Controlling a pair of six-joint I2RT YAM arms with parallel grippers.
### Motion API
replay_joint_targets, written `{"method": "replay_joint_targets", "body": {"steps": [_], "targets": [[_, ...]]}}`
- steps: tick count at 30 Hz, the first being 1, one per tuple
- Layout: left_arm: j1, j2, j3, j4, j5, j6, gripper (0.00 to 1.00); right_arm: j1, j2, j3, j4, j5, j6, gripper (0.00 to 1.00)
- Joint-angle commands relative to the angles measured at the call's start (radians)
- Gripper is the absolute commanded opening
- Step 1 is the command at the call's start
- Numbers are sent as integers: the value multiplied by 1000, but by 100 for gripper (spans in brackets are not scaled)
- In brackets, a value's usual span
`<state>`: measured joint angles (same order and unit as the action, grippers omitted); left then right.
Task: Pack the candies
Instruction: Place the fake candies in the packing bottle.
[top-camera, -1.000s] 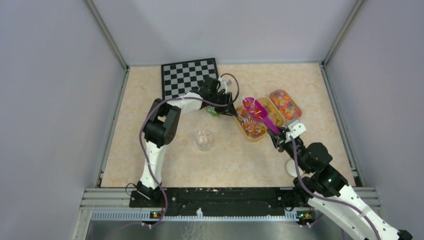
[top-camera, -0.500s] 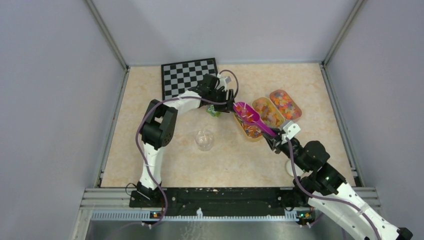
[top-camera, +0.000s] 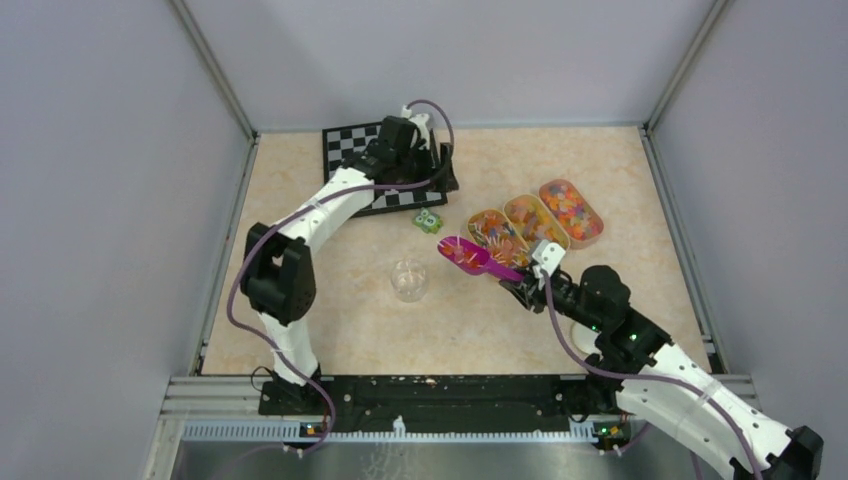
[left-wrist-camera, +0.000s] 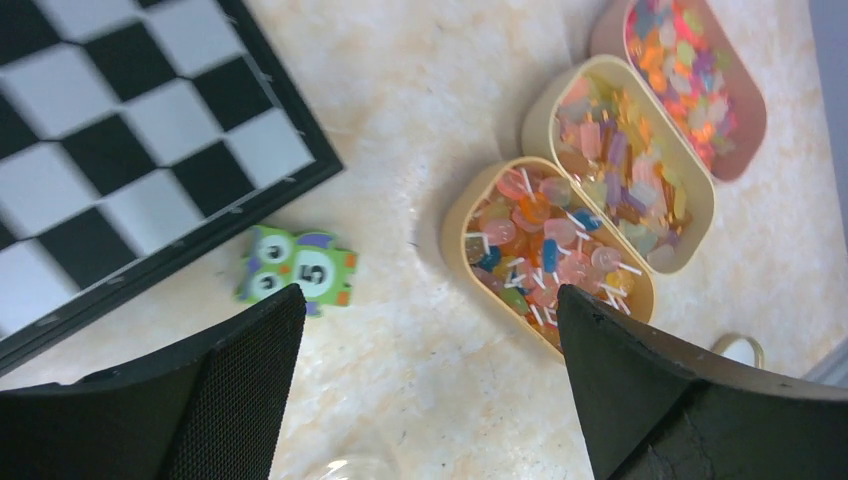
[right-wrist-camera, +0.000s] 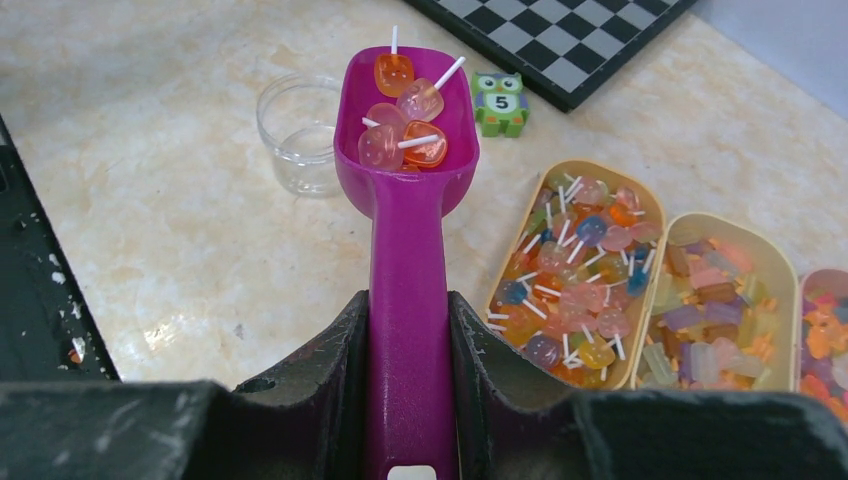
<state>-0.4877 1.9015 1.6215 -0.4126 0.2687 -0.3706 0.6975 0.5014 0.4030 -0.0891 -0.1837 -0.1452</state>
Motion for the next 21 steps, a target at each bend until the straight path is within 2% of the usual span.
{"method": "replay_joint_targets", "body": {"steps": [1, 5, 15, 21], "targets": [[27, -196, 9, -63, -247, 2, 99, -5, 50, 78, 81, -78, 15, 0], [29, -387, -132, -30, -371, -18, 99, -4, 106, 93, 112, -113, 27, 0], [29, -903, -647, 125, -611, -48, 99, 67, 231, 199, 26, -98, 25, 0], [30, -1150, -801, 177, -656, 19, 99, 149, 297, 236, -11, -47, 37, 0]]}}
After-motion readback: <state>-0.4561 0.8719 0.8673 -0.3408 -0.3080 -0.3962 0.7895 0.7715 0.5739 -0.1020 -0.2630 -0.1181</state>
